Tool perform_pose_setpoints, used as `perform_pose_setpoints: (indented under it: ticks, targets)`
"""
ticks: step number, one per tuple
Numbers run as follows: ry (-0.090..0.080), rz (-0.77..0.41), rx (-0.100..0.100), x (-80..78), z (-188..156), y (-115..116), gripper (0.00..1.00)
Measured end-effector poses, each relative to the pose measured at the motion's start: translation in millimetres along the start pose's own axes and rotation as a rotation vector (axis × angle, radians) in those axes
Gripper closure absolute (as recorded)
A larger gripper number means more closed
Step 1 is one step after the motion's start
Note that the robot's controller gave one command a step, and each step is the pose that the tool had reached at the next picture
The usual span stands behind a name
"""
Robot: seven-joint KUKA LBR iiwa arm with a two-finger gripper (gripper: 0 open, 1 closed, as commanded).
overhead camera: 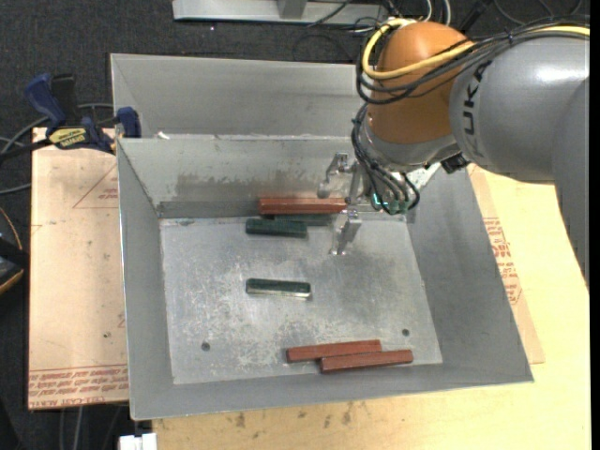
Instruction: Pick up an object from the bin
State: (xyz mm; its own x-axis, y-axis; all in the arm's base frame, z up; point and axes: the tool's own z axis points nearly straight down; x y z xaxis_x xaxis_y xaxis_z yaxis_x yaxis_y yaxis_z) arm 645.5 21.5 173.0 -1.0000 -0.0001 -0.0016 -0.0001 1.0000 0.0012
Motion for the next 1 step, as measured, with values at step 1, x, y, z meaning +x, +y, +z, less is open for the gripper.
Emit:
perform_pose_setpoints:
  ticks: [1]
  targets:
    - [-0.009,-0.154,-0.001,-0.5,94.8,60.6,1.00]
